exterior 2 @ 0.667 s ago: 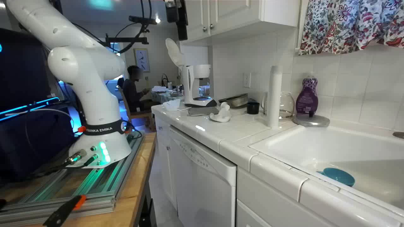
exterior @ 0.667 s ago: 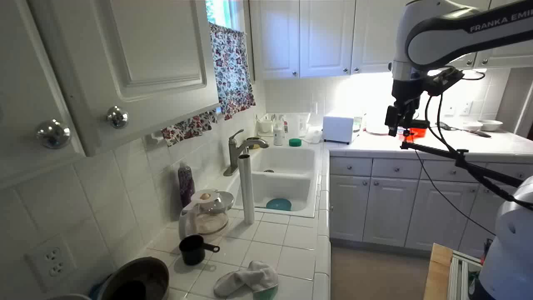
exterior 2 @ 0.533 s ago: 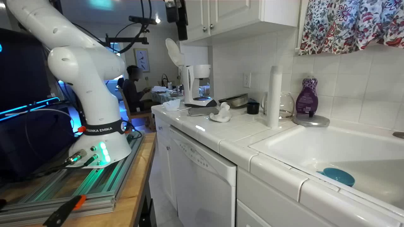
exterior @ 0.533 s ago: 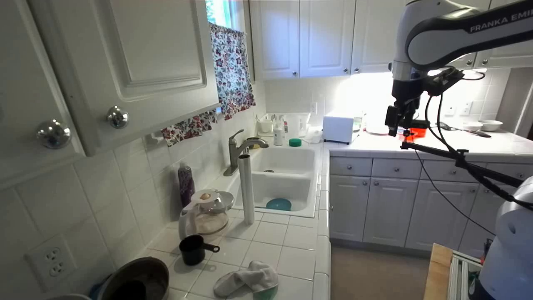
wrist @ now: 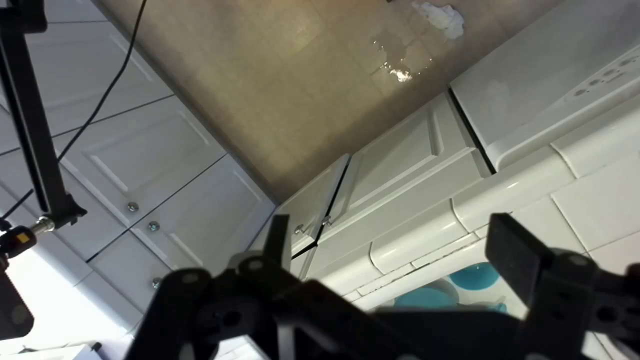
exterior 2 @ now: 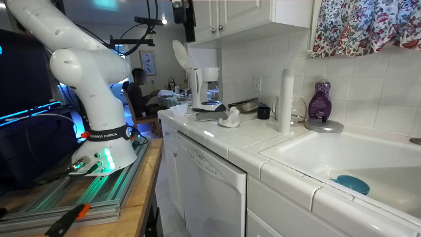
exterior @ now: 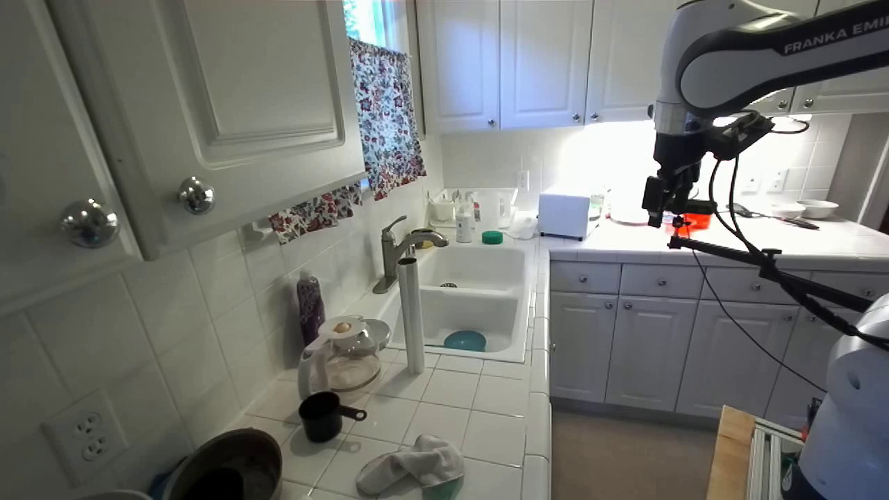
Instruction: Turn the rag around, then unfold it
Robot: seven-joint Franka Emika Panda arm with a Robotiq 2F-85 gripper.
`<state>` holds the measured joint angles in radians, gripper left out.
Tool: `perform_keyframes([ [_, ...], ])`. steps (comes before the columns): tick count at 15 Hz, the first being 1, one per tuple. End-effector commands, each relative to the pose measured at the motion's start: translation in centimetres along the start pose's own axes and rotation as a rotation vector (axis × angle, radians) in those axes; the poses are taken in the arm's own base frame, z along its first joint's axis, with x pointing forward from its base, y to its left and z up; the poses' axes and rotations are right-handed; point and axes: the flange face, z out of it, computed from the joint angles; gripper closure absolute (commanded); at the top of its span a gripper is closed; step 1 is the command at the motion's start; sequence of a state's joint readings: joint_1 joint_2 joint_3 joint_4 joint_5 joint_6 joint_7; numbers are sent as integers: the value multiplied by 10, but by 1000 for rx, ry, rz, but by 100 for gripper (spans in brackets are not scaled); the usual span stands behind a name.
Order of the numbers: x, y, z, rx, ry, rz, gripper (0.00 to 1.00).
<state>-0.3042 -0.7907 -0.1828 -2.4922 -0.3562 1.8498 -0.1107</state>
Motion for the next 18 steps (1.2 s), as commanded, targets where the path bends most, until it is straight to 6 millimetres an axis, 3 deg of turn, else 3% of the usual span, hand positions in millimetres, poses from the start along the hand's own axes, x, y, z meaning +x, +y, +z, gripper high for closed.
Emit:
perform_keyframes([
  [1,0,0,-1,0,-1,0,0],
  [6,16,-20,2,79,98,-127,0],
  [10,35,-75,12,198,174,-271,0],
  [13,34,-119,16,273,165,-424,0],
  [14,34,-104,13,224,153,-347,0],
  [15,34,-112,14,228,149,-365,0],
  [18,34,-107,15,223,146,-350,0],
])
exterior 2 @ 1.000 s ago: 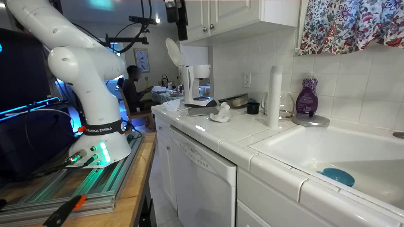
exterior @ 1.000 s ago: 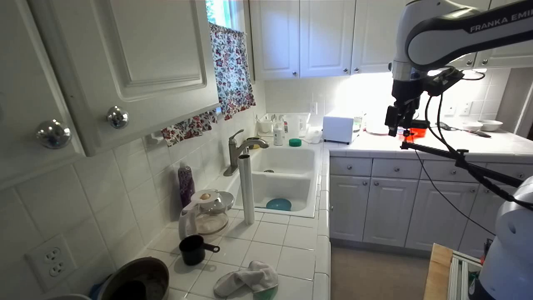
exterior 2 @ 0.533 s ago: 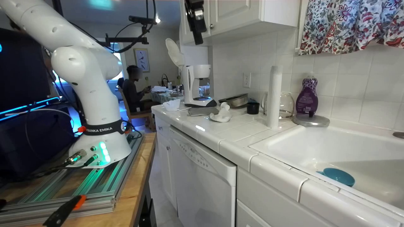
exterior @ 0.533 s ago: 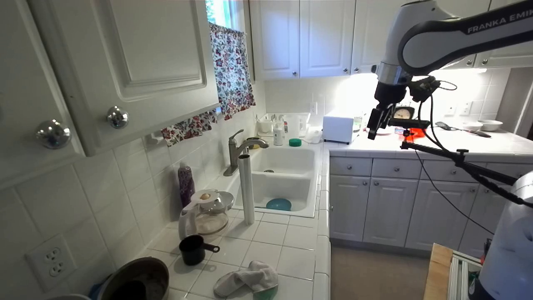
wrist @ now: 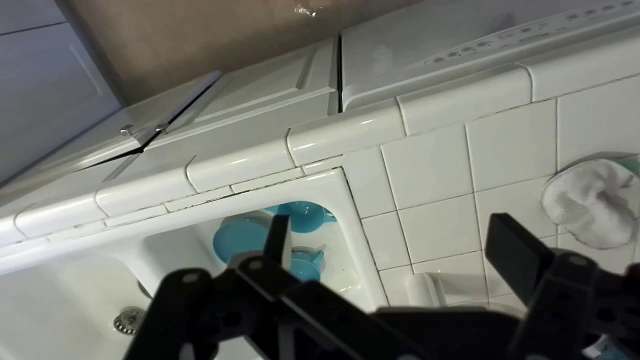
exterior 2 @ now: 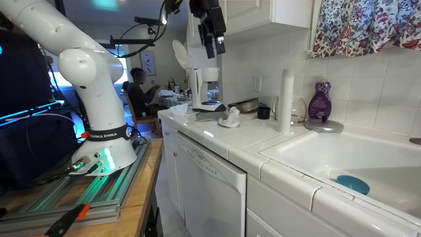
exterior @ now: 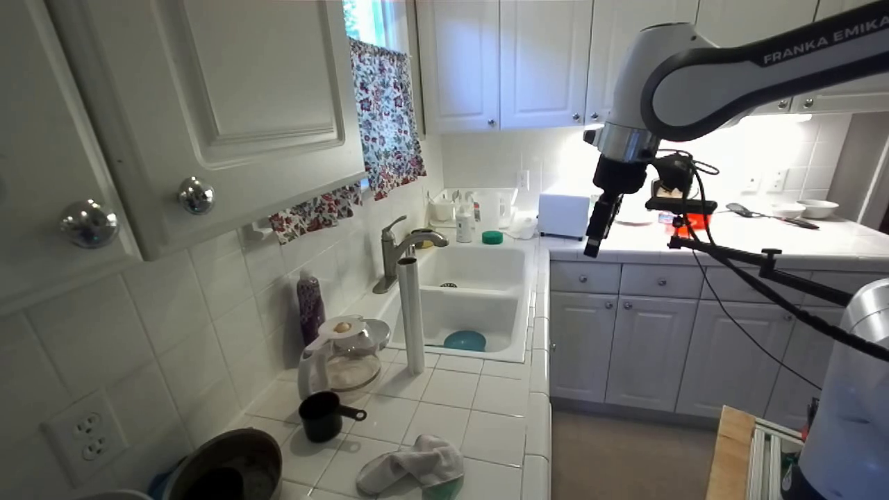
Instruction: Turn the rag around, then unfold it
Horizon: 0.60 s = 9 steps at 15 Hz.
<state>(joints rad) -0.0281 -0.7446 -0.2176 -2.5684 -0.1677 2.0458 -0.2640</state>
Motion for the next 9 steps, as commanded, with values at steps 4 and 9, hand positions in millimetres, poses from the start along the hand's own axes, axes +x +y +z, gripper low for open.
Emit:
perform_keyframes([
  [4,0,2,-1,-1,-1,5,0],
  [9,5,-2,7,-5,-9,-9,0],
])
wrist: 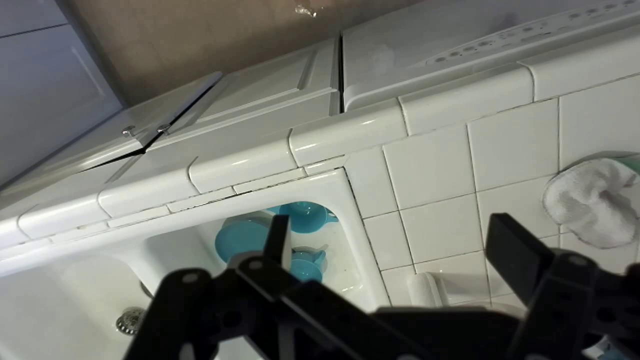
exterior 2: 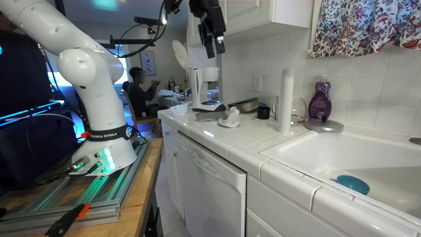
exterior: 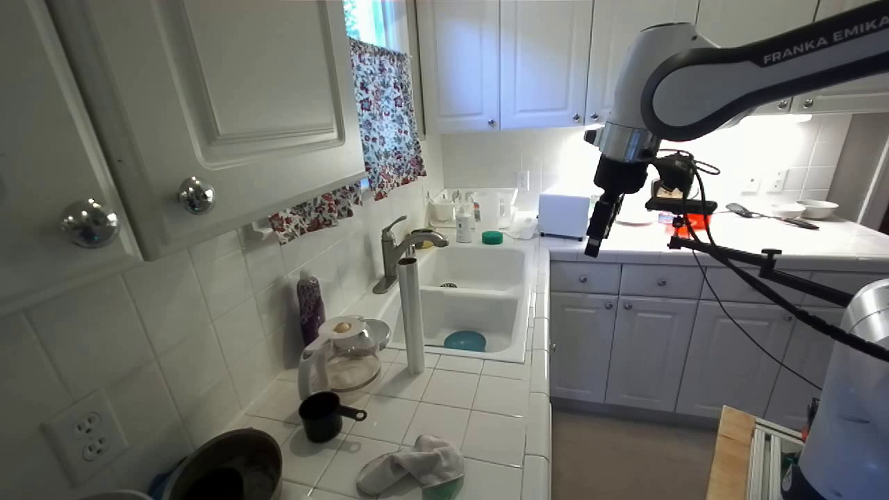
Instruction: Turn the rag around, then unfold it
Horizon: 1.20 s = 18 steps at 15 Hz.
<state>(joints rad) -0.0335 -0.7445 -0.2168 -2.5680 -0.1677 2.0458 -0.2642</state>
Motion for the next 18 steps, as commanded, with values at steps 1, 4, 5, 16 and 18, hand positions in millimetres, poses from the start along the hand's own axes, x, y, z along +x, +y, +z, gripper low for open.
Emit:
perform_keyframes([
  [1,13,-11,16,30,7,-61,0],
  [4,35,-36,45,94,29,-196,0],
  [5,44,-46,58,116,45,-235,0],
  [16,72,-172,178,565,-73,-568,0],
  [18,65,-176,171,501,-46,-556,0],
])
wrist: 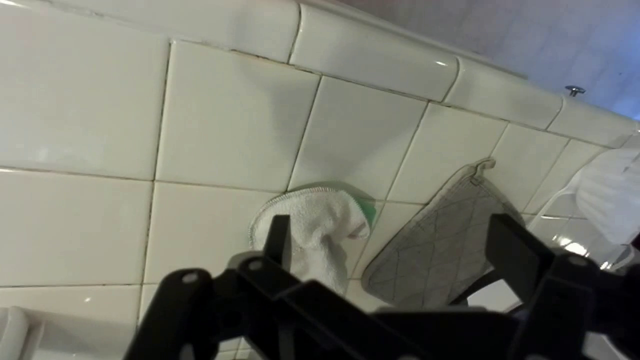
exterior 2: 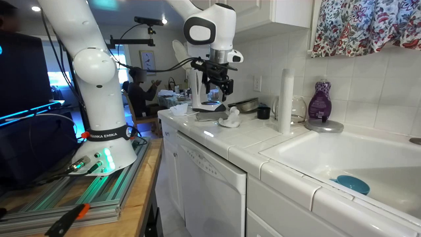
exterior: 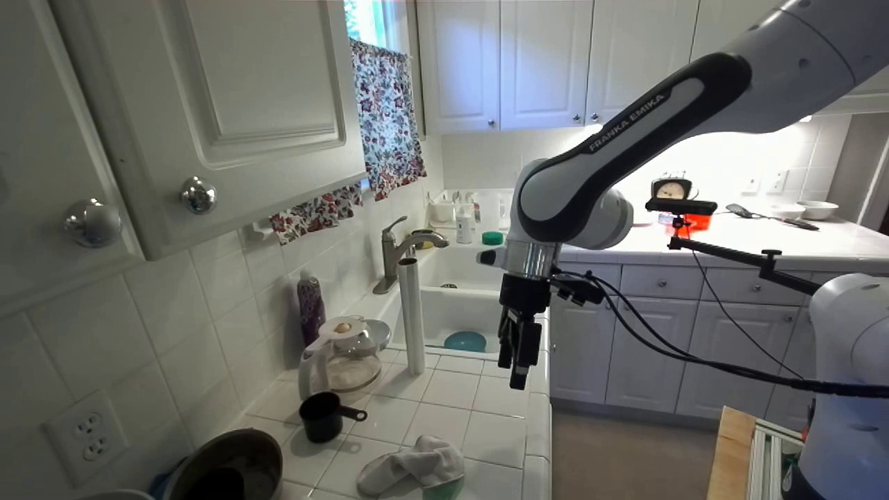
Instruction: Turn the rag around, then unfold it
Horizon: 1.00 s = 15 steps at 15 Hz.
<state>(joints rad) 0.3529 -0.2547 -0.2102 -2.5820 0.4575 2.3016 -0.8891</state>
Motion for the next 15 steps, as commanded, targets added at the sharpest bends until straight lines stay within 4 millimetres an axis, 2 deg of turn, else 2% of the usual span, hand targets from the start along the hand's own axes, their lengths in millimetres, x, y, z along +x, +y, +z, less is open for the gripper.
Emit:
perform_keyframes([
  [1,0,1,1,-4,-4,2,0],
  [3,1,-1,-2,-10,-2,-2,0],
  [9,-1,70,29,64,-52,-22,0],
  [11,9,90,43,125,-69,-67,0],
  [15,38,114,68,161,-116,-66,0],
])
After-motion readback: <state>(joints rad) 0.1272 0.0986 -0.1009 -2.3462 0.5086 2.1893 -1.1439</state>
